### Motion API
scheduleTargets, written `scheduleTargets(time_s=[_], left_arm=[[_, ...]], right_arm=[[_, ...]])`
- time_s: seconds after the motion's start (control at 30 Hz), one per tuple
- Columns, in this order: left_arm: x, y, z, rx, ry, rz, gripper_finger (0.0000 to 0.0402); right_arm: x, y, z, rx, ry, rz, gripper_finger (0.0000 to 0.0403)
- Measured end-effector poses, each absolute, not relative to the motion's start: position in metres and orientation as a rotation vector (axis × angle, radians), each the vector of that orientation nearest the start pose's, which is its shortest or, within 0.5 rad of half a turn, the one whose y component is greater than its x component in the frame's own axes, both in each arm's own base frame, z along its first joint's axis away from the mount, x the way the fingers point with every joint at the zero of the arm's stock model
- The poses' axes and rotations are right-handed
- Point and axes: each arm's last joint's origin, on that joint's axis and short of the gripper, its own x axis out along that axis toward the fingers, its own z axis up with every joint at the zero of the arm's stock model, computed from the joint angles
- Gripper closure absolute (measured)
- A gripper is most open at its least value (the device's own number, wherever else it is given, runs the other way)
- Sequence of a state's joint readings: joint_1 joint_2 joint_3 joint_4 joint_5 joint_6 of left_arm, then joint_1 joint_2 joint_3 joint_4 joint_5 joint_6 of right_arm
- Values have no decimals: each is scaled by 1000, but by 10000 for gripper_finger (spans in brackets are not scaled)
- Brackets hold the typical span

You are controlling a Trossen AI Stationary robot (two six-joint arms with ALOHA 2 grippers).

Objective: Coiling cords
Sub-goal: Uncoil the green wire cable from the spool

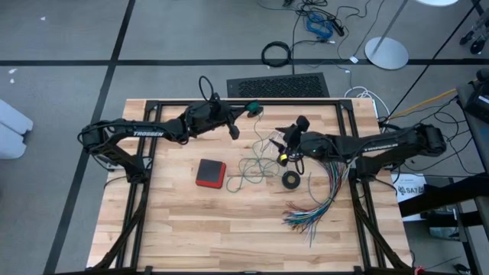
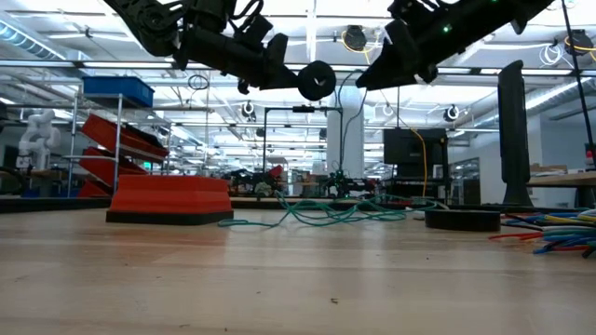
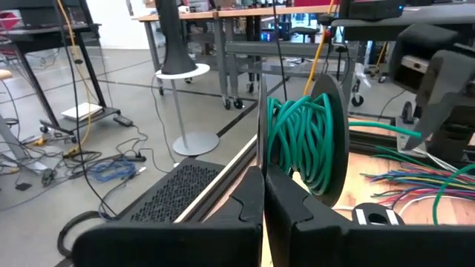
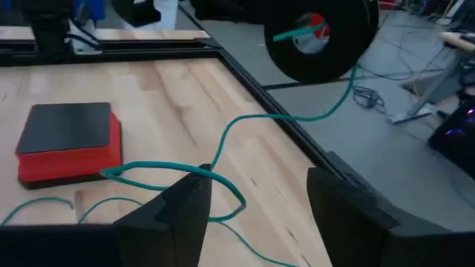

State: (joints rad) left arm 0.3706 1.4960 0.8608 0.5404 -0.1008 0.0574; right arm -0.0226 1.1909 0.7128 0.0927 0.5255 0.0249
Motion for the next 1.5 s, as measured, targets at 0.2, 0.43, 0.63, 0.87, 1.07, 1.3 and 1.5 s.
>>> scheduleTargets(time_s=[0.2, 0.43, 0.63, 0.87, 1.07, 1.3, 1.5], left_arm=[[307, 120, 260, 42, 116, 461, 402], [307, 120, 260, 42, 117, 461, 402], [306, 120, 260, 41, 118, 461, 402], [307, 120, 259, 40, 122, 453, 402], [307, 119, 259, 38, 123, 442, 402], [308, 116, 259, 38, 124, 431, 402], [309, 113, 259, 41, 125, 421, 402]], right_arm=[[246, -20, 240, 51, 532, -373, 195], [230, -4, 219, 117, 812, -300, 195], [229, 16, 222, 117, 804, -95, 195], [221, 14, 237, -32, 684, -349, 196], [227, -5, 260, -157, 461, -642, 196], [248, -38, 267, -214, 339, -636, 201], [263, -64, 251, -187, 348, -577, 206]])
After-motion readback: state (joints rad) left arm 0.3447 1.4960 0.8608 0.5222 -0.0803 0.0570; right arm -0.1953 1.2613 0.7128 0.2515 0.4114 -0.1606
